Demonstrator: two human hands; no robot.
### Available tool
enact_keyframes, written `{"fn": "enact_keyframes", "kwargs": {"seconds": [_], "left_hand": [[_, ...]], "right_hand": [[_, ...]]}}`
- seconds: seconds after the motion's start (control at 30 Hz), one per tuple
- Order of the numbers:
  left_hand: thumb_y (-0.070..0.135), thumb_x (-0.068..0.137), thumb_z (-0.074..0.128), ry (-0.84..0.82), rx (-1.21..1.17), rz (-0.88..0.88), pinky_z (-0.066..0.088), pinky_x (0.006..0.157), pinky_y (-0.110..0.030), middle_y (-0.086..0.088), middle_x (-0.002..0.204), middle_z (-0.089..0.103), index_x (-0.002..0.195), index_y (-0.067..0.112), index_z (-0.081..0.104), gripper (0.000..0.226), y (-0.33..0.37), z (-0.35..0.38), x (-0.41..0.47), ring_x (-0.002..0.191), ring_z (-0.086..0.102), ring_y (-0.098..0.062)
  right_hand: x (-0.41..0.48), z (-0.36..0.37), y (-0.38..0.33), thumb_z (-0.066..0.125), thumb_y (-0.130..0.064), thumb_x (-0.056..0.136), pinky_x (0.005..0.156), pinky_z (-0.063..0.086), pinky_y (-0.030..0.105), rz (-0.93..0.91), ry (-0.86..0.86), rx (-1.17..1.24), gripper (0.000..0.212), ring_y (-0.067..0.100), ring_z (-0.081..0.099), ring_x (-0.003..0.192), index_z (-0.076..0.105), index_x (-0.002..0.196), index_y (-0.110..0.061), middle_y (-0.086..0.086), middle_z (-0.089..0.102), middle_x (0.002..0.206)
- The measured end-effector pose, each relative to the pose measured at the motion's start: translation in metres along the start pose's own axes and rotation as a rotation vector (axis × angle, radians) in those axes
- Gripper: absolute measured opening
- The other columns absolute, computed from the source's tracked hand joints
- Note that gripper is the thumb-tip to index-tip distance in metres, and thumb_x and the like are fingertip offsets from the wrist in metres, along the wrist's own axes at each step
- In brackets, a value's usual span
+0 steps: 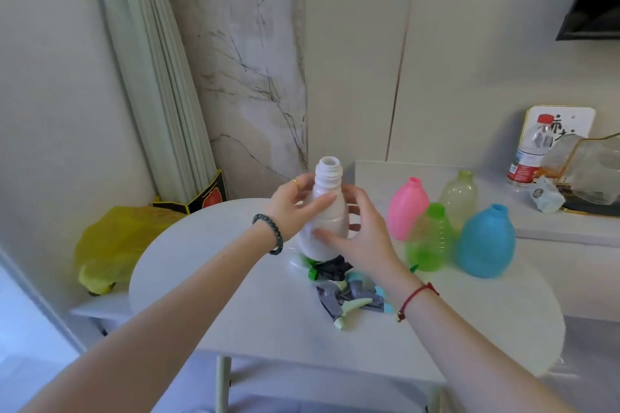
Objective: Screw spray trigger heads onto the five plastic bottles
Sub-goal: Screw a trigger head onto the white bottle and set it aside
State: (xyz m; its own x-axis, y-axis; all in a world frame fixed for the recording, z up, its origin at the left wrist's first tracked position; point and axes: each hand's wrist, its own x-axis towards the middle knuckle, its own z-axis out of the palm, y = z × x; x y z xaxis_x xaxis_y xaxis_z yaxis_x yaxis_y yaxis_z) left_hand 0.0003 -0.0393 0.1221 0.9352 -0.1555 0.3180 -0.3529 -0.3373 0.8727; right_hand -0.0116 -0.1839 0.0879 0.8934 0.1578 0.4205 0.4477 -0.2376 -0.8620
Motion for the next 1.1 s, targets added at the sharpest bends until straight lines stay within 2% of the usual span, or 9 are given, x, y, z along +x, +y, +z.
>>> {"fn": "enact_keyframes", "kwargs": {"seconds": [0.17,0.37,0.53,0.6,0.7,0.77,0.87,0.97,1.1], "left_hand": [[0.033,0.079,0.061,0.093,0.044,-0.125,0.045,0.091,-0.03,0.001,0.111,0.063,0.114,0.022,0.052,0.038,-0.045,-0.038,-0.03,0.105,0.058,-0.013],[0.027,0.08,0.061,0.071,0.041,-0.232,0.043,0.09,-0.028,-0.001,0.113,0.059,0.118,0.017,0.049,0.041,-0.09,-0.048,-0.046,0.109,0.055,-0.018],[0.027,0.078,0.064,0.069,0.045,-0.239,0.041,0.078,-0.011,0.008,0.108,0.057,0.109,0.029,0.046,0.036,-0.111,-0.048,-0.046,0.106,0.053,-0.012],[0.025,0.078,0.064,0.06,0.027,-0.233,0.043,0.086,-0.019,0.007,0.109,0.057,0.11,0.028,0.046,0.037,-0.114,-0.051,-0.044,0.108,0.052,-0.013],[0.024,0.078,0.064,0.048,0.017,-0.224,0.042,0.094,-0.027,0.007,0.112,0.055,0.111,0.028,0.045,0.039,-0.118,-0.052,-0.044,0.11,0.051,-0.012],[0.025,0.078,0.064,0.051,-0.005,-0.214,0.042,0.092,-0.021,0.013,0.11,0.056,0.108,0.033,0.046,0.036,-0.121,-0.049,-0.045,0.108,0.051,-0.006],[0.025,0.078,0.064,0.053,-0.038,-0.209,0.043,0.079,-0.005,0.02,0.108,0.055,0.102,0.042,0.045,0.035,-0.123,-0.047,-0.047,0.103,0.05,0.007],[0.023,0.078,0.064,0.078,-0.091,-0.216,0.044,0.079,-0.004,0.016,0.108,0.058,0.104,0.04,0.047,0.035,-0.125,-0.044,-0.049,0.098,0.053,0.014],[0.024,0.079,0.063,0.079,-0.114,-0.215,0.043,0.08,-0.003,0.015,0.11,0.058,0.107,0.04,0.047,0.036,-0.126,-0.042,-0.051,0.098,0.053,0.015]], "right_hand": [[-0.001,0.061,0.015,0.078,-0.038,0.063,0.081,0.047,0.022,0.089,-0.155,0.022,0.069,0.005,0.051,0.106,0.041,0.12,-0.036,-0.012,0.054,0.117],[-0.008,0.095,0.044,0.077,-0.044,0.059,0.083,0.045,0.023,0.192,-0.245,-0.024,0.072,0.004,0.05,0.106,0.039,0.12,-0.039,-0.012,0.052,0.118],[0.003,0.085,0.056,0.075,-0.04,0.063,0.093,0.043,0.028,0.194,-0.457,-0.087,0.072,0.004,0.047,0.113,0.034,0.121,-0.047,-0.014,0.049,0.124],[0.021,0.069,0.057,0.073,-0.035,0.069,0.097,0.043,0.031,0.176,-0.572,-0.171,0.061,0.006,0.049,0.114,0.04,0.119,-0.045,-0.011,0.053,0.122],[0.053,0.045,0.06,0.059,-0.009,0.084,0.102,0.04,0.032,0.151,-0.493,-0.302,0.041,0.014,0.051,0.115,0.052,0.117,-0.031,-0.002,0.057,0.118],[0.066,0.038,0.068,0.052,-0.001,0.086,0.102,0.036,0.029,0.101,-0.497,-0.523,0.044,0.019,0.048,0.121,0.051,0.122,-0.027,0.003,0.055,0.127],[0.072,0.047,0.083,0.048,0.0,0.086,0.105,0.035,0.034,0.079,-0.715,-0.759,0.046,0.023,0.046,0.123,0.05,0.124,-0.025,0.003,0.049,0.135],[0.074,0.06,0.091,0.045,0.0,0.083,0.097,0.04,0.035,0.072,-0.837,-0.847,0.043,0.025,0.05,0.113,0.054,0.118,-0.023,0.004,0.054,0.125],[0.075,0.067,0.095,0.043,-0.006,0.081,0.075,0.037,0.03,0.037,-0.849,-0.931,0.02,0.026,0.052,0.094,0.051,0.088,-0.024,0.003,0.052,0.098]]}}
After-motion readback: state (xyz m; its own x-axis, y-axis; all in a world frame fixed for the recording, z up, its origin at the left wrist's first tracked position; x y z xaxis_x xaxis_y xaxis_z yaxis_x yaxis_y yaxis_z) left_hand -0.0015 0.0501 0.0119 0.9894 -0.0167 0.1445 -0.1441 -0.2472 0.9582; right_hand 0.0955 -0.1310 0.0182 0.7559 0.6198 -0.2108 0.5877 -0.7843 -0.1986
